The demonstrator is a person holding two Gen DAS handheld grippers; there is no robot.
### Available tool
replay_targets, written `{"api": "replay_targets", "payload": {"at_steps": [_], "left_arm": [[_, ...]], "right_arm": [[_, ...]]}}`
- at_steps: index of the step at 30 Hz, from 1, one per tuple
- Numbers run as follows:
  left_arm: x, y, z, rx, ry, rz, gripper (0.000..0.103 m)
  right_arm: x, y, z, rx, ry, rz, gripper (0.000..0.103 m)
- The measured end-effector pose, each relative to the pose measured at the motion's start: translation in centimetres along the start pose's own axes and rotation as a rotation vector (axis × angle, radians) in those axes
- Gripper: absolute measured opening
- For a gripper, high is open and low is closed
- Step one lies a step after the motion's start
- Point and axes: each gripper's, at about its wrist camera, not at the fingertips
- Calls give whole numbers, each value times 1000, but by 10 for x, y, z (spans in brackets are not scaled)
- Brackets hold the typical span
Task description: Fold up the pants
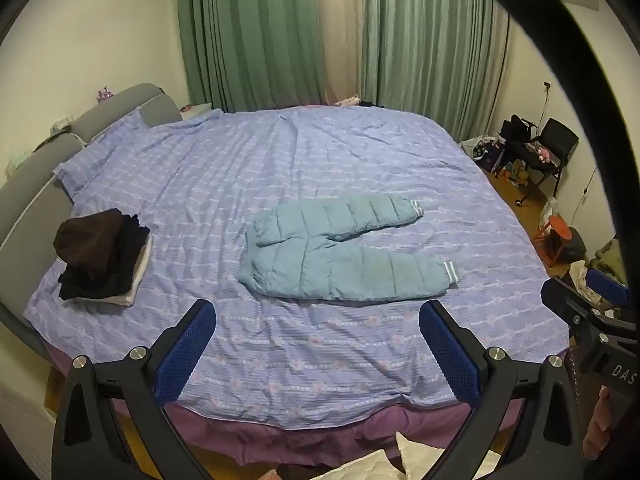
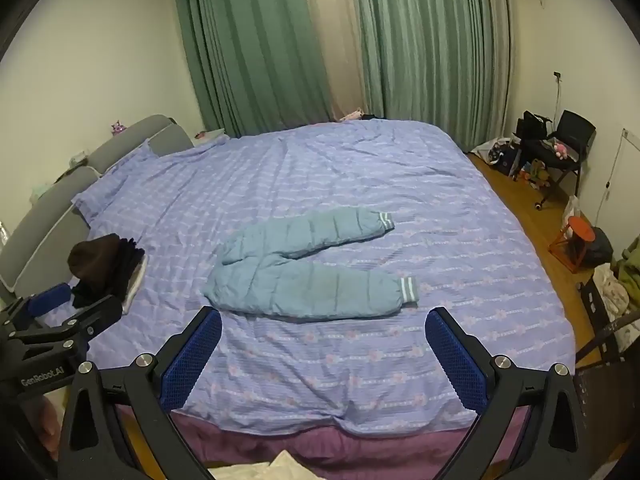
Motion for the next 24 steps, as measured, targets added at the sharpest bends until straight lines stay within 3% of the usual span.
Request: {"api": "replay_targets", "payload": {"at_steps": [4,8,10,24], "left_arm": [[2,2,4,7,29,-7,103],[6,6,10,14,25,-16,103],[-1,4,4,-26,29,-18,103],[-1,15,9,-22,22,-11,103]], "right_arm": [[-4,-1,-1,-6,-1,10,103],[-2,9,3,-4,-5,10,103],[-4,9,2,-14,0,5,103],[-4,9,11,-10,3,1,103]]}}
Point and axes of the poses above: each gripper's, at about its wrist camera, not at the fingertips, and z roughly the way its jaws point, x to its left, y to its top
